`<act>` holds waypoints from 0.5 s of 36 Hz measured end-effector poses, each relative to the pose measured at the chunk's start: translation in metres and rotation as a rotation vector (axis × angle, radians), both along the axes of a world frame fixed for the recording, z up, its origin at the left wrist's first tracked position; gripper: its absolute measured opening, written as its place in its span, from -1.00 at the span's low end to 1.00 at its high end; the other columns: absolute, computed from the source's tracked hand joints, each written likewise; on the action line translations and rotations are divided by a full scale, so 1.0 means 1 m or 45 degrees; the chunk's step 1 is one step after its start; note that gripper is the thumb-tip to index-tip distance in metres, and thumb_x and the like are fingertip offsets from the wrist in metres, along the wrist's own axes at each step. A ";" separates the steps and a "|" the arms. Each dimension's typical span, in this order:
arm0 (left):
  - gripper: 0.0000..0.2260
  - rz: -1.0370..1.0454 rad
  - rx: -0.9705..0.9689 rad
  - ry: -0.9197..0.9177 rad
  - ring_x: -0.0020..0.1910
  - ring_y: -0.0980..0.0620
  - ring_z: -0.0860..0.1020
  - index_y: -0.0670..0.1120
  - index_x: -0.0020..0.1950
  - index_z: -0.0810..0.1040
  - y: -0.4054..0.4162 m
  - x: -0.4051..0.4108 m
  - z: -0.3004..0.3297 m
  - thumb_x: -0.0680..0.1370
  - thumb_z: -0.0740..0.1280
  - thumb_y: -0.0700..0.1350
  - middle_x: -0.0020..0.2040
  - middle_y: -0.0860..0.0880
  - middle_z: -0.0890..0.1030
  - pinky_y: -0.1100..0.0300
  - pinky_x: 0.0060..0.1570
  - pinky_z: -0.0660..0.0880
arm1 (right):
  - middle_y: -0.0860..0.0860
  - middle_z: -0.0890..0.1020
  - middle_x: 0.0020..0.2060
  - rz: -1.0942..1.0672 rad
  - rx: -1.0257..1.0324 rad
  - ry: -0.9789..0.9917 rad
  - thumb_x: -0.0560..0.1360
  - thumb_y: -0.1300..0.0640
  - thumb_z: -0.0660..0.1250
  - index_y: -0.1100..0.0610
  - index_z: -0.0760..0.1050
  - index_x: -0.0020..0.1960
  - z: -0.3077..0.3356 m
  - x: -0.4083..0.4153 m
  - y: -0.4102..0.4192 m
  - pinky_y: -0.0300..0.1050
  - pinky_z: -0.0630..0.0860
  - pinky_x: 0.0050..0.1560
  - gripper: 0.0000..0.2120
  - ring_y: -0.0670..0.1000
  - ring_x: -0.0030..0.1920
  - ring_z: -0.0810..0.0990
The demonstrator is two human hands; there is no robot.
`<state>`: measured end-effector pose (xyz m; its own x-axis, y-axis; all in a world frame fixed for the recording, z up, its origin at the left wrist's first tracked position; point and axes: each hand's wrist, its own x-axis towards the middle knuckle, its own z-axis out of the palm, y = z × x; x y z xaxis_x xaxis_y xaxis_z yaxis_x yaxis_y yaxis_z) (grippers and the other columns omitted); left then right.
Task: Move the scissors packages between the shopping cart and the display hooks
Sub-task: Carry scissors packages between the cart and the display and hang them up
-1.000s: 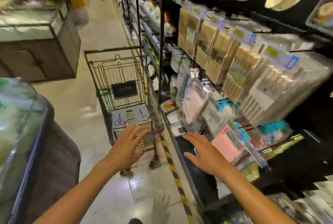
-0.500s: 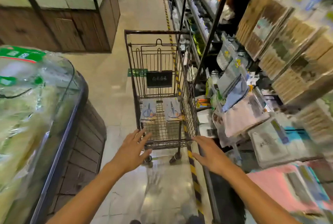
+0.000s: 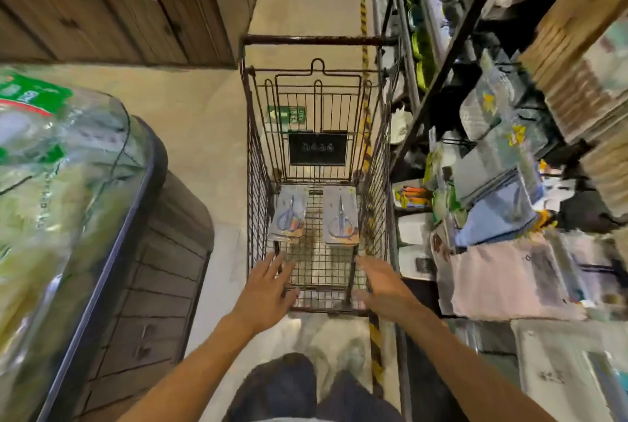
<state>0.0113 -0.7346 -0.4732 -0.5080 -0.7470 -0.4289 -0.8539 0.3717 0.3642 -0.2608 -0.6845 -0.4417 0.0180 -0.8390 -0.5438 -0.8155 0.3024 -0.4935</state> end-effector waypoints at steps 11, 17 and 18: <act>-0.17 0.102 0.139 -0.109 0.65 -0.16 -0.18 0.00 0.67 0.02 -0.081 -0.047 -0.078 0.47 -0.27 0.37 0.68 -0.13 -0.04 -0.05 0.58 -0.23 | 0.06 0.22 0.58 -0.105 0.126 -0.052 0.59 0.02 0.38 0.08 0.13 0.62 -0.065 -0.018 -0.082 -0.07 0.10 0.56 -0.30 0.08 0.58 0.15; -0.36 0.145 0.232 -0.104 0.64 -0.15 -0.21 0.03 0.67 -0.06 -0.129 -0.055 -0.127 0.64 -0.04 0.23 0.68 -0.10 -0.10 -0.10 0.61 -0.23 | 0.02 0.24 0.57 -0.258 0.143 -0.047 0.58 0.05 0.40 0.05 0.13 0.61 -0.114 -0.009 -0.125 -0.12 0.10 0.49 -0.29 0.07 0.57 0.17; -0.37 0.158 0.245 -0.103 0.64 -0.15 -0.22 0.04 0.67 -0.07 -0.135 -0.054 -0.134 0.66 -0.01 0.22 0.68 -0.09 -0.11 -0.10 0.61 -0.21 | 0.01 0.22 0.58 -0.273 0.160 -0.036 0.58 0.05 0.39 0.04 0.12 0.62 -0.124 -0.008 -0.132 -0.09 0.11 0.51 -0.29 0.06 0.58 0.16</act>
